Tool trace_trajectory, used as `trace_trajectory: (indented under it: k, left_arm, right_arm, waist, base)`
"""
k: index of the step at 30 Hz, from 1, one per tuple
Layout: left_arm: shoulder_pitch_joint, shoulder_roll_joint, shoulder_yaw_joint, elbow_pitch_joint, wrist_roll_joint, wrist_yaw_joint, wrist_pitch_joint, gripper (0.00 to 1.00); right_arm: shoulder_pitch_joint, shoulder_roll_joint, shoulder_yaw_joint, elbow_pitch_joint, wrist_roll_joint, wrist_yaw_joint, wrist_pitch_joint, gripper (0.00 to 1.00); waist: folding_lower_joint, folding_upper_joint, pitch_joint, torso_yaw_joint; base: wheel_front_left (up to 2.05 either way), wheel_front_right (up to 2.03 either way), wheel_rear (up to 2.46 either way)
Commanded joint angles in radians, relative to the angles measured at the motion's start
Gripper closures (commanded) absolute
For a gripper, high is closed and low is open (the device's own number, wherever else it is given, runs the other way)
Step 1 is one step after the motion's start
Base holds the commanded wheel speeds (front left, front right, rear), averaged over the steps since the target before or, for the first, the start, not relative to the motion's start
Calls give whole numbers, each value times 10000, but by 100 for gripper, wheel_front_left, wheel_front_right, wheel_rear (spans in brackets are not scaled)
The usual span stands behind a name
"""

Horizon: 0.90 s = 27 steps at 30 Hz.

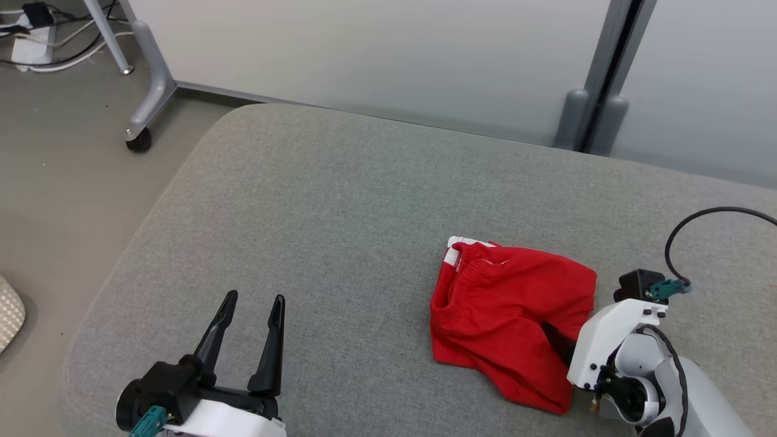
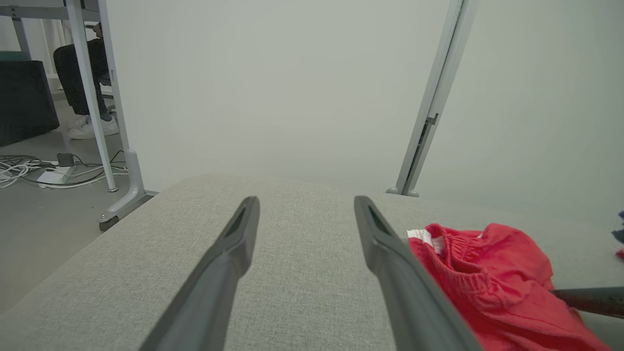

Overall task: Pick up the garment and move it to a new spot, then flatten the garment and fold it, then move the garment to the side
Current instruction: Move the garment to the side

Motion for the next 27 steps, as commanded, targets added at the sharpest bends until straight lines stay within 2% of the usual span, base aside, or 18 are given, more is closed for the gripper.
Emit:
trace_trajectory:
  k: [1,3,5,6,13,19,27]
  left_arm:
    - [-197,27,23,-9,-43,-32,-44,0]
    - [-251,25,38,-18,-38,-38,-44,0]
    - [-242,26,66,-33,-53,-41,-44,0]
    - [-233,26,73,-26,-45,-42,-44,0]
    - [-171,26,-19,-85,131,-54,-44,0]
    - [-89,115,-360,-361,286,-64,-44,0]
    - [-439,586,-1621,-648,-134,-58,-44,0]
  right_arm:
    - [8,16,-30,119,39,7,118,0]
    - [-8,64,-31,141,43,7,132,0]
    - [-37,99,-56,87,74,7,-52,62]
    - [-67,109,-52,54,77,6,-143,100]
    - [-224,101,104,-250,8,6,-623,100]
    - [-212,69,613,-884,154,6,-339,100]
    - [84,-173,957,-2120,313,7,123,100]
  waist:
    - [0,0,114,106]
    - [0,0,161,129]
    - [0,0,176,99]
    - [0,0,159,49]
    - [0,0,-221,-807]
    - [0,0,-423,-2212]
    - [0,0,-235,-4134]
  base:
    - [0,0,0]
    - [0,0,0]
    - [0,0,0]
    - [0,0,0]
    - [0,0,0]
    - [0,0,0]
    - [0,0,0]
